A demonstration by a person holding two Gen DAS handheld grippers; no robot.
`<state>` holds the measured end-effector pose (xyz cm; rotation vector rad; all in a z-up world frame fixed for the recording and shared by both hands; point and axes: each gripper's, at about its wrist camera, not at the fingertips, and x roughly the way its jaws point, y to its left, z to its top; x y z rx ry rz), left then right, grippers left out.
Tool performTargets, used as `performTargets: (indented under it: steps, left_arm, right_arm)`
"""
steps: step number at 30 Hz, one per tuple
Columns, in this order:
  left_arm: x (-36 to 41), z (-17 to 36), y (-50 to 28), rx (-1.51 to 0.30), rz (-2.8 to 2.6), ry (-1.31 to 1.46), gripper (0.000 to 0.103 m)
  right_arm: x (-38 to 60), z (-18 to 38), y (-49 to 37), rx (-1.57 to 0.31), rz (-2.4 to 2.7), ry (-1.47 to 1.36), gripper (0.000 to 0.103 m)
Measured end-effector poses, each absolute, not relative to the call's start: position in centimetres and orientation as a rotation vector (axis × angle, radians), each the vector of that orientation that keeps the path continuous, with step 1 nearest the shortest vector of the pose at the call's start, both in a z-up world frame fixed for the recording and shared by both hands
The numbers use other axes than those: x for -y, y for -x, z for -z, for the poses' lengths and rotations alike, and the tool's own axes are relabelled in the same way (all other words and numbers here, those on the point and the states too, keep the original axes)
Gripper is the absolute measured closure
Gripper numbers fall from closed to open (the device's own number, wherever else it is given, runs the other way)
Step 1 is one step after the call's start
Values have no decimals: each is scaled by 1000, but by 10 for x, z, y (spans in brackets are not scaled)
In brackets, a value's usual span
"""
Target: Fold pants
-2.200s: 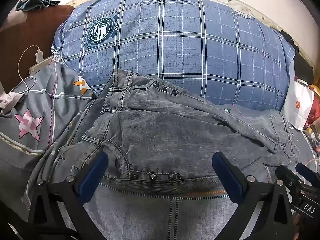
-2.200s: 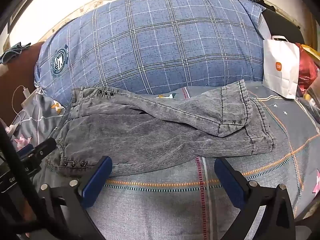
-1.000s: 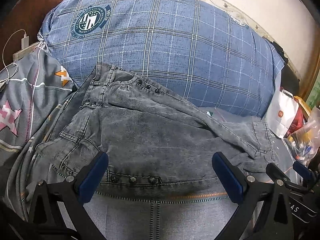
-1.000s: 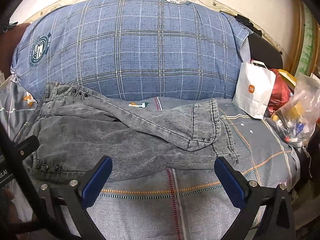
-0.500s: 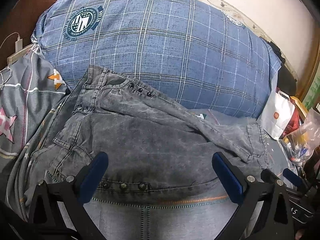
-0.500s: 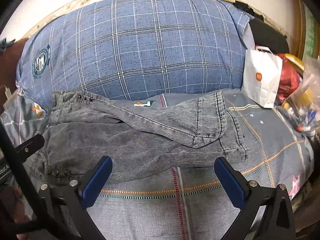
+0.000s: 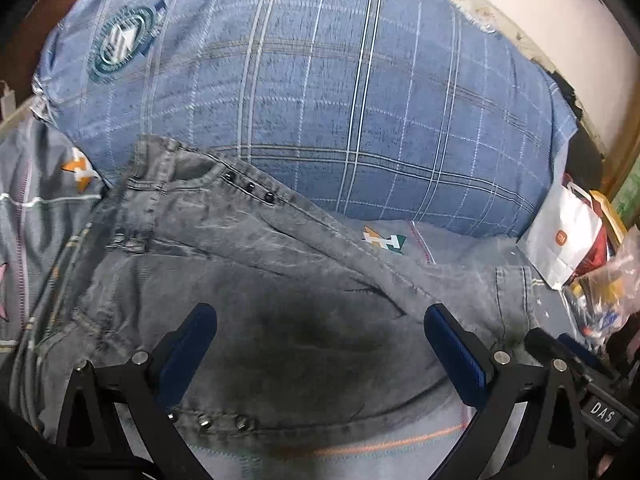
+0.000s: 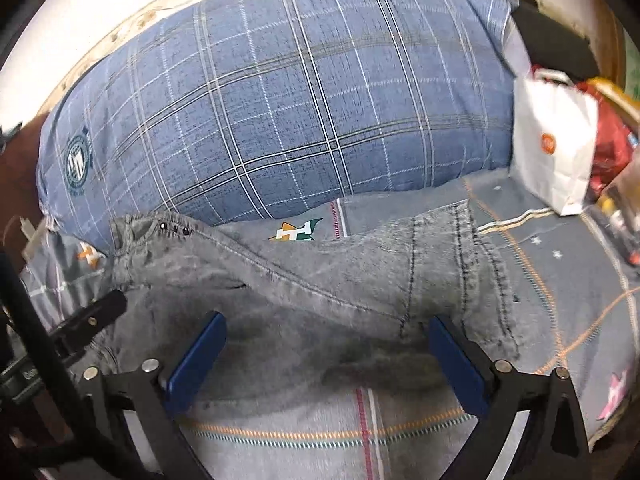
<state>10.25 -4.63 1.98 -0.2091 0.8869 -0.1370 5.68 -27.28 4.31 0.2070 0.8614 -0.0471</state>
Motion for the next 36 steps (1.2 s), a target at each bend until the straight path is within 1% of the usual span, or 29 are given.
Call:
performTargets:
  steps: [7, 10, 13, 18, 26, 27, 29, 30, 31, 33, 35, 36]
  left_arm:
    - [69, -8, -144, -975, 185, 257, 0]
    - [80, 0, -160, -1000, 187, 257, 0]
    - [88, 9, -177, -1039, 192, 282, 0]
    - [96, 26, -200, -1121, 214, 355, 0]
    - [123, 39, -219, -1174, 242, 365, 1]
    - [125, 41, -221, -1181, 231, 372, 3]
    - [127, 44, -223, -1201, 228, 378, 17]
    - [129, 47, -224, -1226, 227, 381, 21]
    - [129, 50, -226, -1234, 227, 389, 30]
    - [128, 55, -226, -1243, 218, 408, 30]
    - [130, 63, -231, -1269, 188, 398, 30]
    - [129, 66, -232, -1274, 187, 403, 31]
  right_arm:
    - [296, -25, -85, -902, 17, -283, 6]
    - [309, -9, -85, -933, 5, -357, 11]
    - [330, 6, -92, -976, 25, -430, 11]
    - [361, 14, -97, -998, 45, -502, 11]
    - [379, 30, -110, -1040, 47, -547, 22]
    - [380, 31, -110, -1041, 55, -544, 22]
    - [381, 29, -110, -1033, 90, -517, 22]
    - [383, 26, -108, -1022, 119, -501, 22]
    - [385, 24, -106, -1016, 130, -497, 22]
    - [386, 23, -106, -1013, 122, -501, 22]
    - [384, 31, -110, -1048, 109, -494, 22]
    - [382, 37, -113, -1069, 95, -500, 24]
